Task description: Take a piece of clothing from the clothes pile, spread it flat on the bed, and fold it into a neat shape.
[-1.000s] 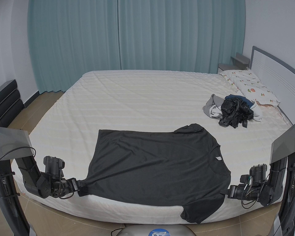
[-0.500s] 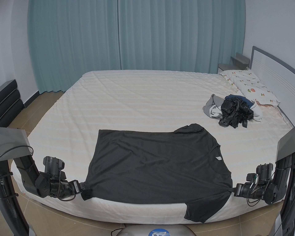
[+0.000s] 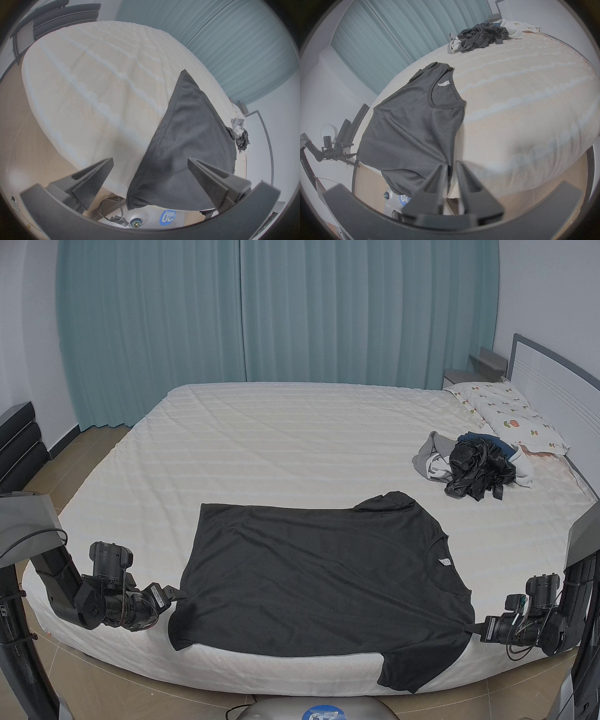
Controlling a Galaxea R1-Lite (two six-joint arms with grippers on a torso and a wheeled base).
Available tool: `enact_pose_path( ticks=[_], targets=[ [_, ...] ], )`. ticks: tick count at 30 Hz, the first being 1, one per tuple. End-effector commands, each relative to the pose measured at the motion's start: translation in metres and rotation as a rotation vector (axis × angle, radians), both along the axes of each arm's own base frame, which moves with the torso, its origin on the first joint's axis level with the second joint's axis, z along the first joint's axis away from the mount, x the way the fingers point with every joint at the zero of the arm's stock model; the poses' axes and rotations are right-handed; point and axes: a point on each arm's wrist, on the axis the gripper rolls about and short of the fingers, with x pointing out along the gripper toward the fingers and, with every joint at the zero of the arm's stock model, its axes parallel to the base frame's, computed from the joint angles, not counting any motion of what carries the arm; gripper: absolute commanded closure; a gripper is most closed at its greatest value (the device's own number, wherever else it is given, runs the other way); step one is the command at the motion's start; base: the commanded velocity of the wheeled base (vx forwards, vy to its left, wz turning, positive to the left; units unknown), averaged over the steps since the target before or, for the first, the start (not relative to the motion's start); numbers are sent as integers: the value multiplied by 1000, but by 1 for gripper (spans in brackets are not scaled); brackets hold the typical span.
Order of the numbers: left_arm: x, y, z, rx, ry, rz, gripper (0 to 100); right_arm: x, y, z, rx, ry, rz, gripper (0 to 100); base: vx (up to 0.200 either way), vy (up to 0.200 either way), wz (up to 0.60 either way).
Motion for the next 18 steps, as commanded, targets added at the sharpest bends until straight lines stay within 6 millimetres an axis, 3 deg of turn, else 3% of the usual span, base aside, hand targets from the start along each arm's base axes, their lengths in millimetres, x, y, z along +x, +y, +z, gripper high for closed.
enact_pose_path(
  ticks=[1,8,18],
  targets=[
    [2,0,1,0,-11,-2,0,2,-1,4,8,-22,-3,0,0,0,0],
    [4,1,2,-6,-22,6,0,21,0,43,167,-173,-105,0,0,0,0],
    [6,2,3,-27,-19,40,0,26,0,47,212,-183,-136,0,0,0,0]
  ],
)
